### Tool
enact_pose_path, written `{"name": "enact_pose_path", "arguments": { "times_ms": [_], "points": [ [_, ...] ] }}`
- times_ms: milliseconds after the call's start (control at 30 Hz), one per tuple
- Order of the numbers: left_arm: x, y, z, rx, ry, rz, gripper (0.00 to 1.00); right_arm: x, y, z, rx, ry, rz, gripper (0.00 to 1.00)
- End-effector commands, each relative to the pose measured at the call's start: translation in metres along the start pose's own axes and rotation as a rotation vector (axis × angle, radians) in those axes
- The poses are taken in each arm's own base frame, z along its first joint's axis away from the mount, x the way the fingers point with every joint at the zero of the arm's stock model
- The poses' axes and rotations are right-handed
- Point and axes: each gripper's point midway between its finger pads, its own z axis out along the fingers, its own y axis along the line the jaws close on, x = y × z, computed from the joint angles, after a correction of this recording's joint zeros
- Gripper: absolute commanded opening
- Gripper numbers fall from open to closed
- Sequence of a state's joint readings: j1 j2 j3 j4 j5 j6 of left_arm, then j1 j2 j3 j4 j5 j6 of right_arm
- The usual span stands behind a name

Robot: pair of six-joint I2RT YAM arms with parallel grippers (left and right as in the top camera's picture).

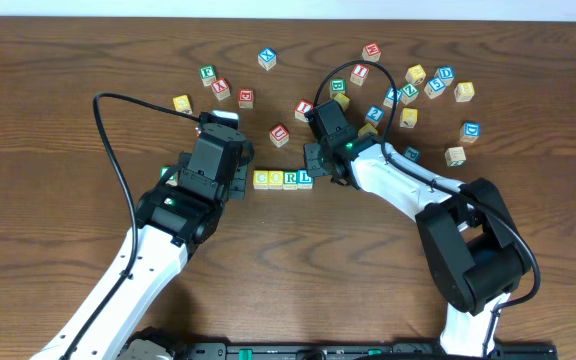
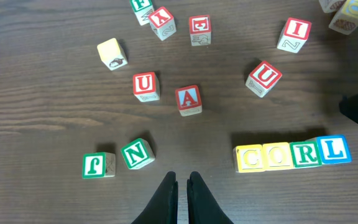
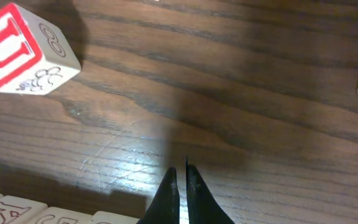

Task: Spell out CORL

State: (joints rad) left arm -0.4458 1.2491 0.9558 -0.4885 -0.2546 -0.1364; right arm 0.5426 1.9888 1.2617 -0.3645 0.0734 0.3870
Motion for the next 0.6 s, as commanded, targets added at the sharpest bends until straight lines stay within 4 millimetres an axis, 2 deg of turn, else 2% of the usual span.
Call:
{"name": "enact_pose_path", "arguments": {
  "times_ms": [0,400,567],
  "points": [
    [0.002,0.005,0.003,-0.029,0.005,0.005,0.08,0.002,0.007,0.000,-0.036,0.007,0.014,0.01],
    [0.004,0.005,0.006,-0.031,0.015,0.009,0.07,0.013,0.034,-0.002,-0.076,0.022,-0.036,0.01],
    [0.004,0.005,0.006,-0.030,0.016,0.009,0.07,0.014,0.034,-0.002,-0.075,0.024,-0.037,0.01]
  ]
}}
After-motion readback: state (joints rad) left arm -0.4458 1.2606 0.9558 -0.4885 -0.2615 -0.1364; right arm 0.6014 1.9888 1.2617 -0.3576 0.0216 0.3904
